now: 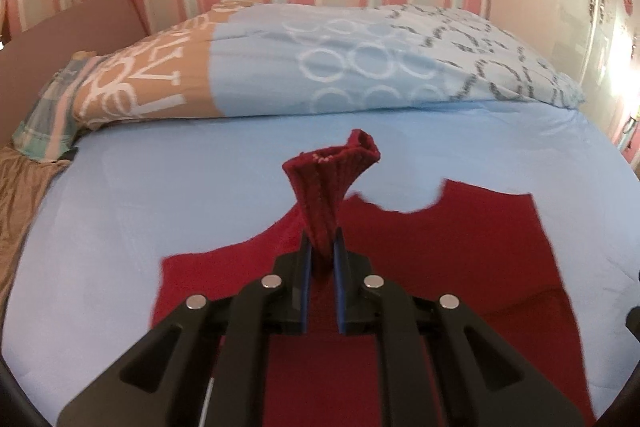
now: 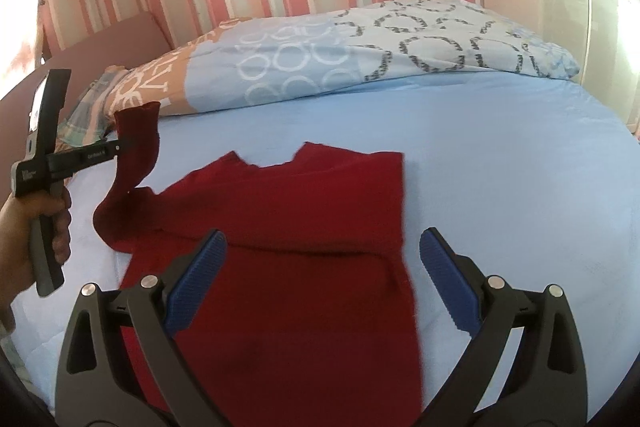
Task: Fold small clothes
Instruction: 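Lift the cuff with the left gripper, fold the sleeve across the body, release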
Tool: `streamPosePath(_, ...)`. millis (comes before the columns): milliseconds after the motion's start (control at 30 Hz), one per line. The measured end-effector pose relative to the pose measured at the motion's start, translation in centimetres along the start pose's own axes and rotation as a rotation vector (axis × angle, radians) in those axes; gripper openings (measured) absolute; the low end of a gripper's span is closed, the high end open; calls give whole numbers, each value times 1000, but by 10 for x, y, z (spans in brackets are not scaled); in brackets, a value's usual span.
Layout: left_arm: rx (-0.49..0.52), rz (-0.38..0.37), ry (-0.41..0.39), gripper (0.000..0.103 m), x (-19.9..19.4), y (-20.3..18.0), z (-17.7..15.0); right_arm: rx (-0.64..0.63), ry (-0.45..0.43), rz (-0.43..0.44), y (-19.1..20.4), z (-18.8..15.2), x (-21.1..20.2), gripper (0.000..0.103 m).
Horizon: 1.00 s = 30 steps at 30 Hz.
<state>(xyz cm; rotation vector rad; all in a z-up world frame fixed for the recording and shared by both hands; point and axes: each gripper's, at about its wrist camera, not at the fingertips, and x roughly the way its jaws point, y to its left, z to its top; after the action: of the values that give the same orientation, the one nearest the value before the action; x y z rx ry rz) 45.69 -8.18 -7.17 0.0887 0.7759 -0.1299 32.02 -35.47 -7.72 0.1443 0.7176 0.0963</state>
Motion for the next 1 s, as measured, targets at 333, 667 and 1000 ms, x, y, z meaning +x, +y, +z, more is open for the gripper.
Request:
streamPosePath(333,35,-81,79,9,39,-102,-28,26,34,-44,-38,-6,17,97)
streamPosePath(667,22,-36,34,73,35,-109,-44,16,59,-60,-41,-9,26,99)
streamPosePath(1000,-23,42,-39,80,-5,-19,-46,-10,88,-53,-1,-5,56,99)
